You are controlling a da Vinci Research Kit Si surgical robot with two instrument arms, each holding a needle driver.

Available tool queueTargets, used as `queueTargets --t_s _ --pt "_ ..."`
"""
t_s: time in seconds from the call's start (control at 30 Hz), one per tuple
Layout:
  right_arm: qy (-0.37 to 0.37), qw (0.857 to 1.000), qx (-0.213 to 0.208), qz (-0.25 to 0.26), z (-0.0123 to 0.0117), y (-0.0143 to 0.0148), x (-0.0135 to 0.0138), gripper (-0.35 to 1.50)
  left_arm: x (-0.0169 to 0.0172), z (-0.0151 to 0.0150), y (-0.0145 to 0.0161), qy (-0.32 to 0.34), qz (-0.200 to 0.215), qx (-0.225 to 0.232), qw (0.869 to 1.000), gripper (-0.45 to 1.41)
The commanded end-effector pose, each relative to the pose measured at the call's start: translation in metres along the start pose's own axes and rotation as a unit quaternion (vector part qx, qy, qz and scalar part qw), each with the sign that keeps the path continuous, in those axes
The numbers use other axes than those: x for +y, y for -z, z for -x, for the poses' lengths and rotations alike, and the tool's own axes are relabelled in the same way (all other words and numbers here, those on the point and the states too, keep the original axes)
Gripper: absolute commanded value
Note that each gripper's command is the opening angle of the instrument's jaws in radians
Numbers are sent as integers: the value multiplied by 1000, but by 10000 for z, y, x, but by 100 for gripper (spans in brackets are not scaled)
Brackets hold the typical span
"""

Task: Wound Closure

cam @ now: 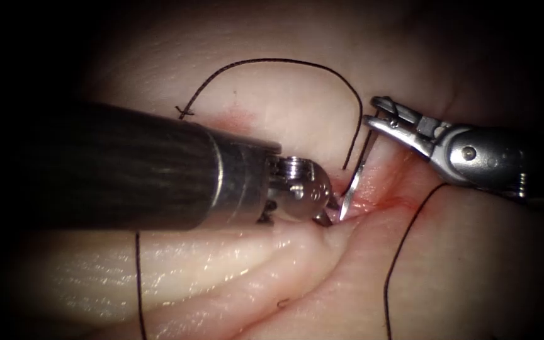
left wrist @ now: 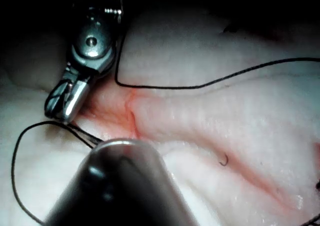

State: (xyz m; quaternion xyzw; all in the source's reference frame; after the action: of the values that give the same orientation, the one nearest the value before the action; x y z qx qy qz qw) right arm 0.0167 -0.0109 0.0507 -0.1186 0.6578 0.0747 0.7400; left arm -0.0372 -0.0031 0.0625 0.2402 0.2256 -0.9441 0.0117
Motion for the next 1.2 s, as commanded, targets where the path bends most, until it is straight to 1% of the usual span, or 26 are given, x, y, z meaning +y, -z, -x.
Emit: queueTargets --t_s 0.03,0.17,0.33,0.43,0.47,0.5,0.53,0.57,0.8,0.97,1.1,1.2 --pt "10 1000 -4 0 5 -8 -4 -35 -4 -4 -4 0 -1 2 1000 22" --pt "42 999 -18 5 7 -7 -6 -35 -2 -6 -3 3 -2 3 1000 22" --pt "50 998 -24 -1 7 -8 -10 -35 0 -8 0 6 -5 9 1000 22" --pt "53 998 -28 -9 8 -8 -13 -35 -1 -10 7 7 -19 11 1000 20" --pt "53 998 -29 -10 9 -7 -14 -35 -1 -11 10 8 -25 11 1000 20" --pt "54 998 -31 -13 9 -6 -14 -35 0 -15 18 12 -44 8 999 17" --pt "54 998 -32 -15 9 -6 -14 -35 0 -17 22 14 -53 9 998 17" --pt "54 998 -36 -20 8 -6 -13 -35 2 -23 31 23 -74 17 997 15" --pt "54 996 -44 -58 9 -12 -9 -35 21 -39 51 17 -127 35 991 7" --pt "58 993 -51 -89 10 -16 -9 -35 40 -45 50 14 -141 38 989 0" --pt "55 991 -54 -108 10 -19 -8 -35 52 -48 44 15 -151 34 988 -1" --pt "47 990 -52 -119 10 -22 -8 -35 57 -42 30 17 -154 37 987 -3"
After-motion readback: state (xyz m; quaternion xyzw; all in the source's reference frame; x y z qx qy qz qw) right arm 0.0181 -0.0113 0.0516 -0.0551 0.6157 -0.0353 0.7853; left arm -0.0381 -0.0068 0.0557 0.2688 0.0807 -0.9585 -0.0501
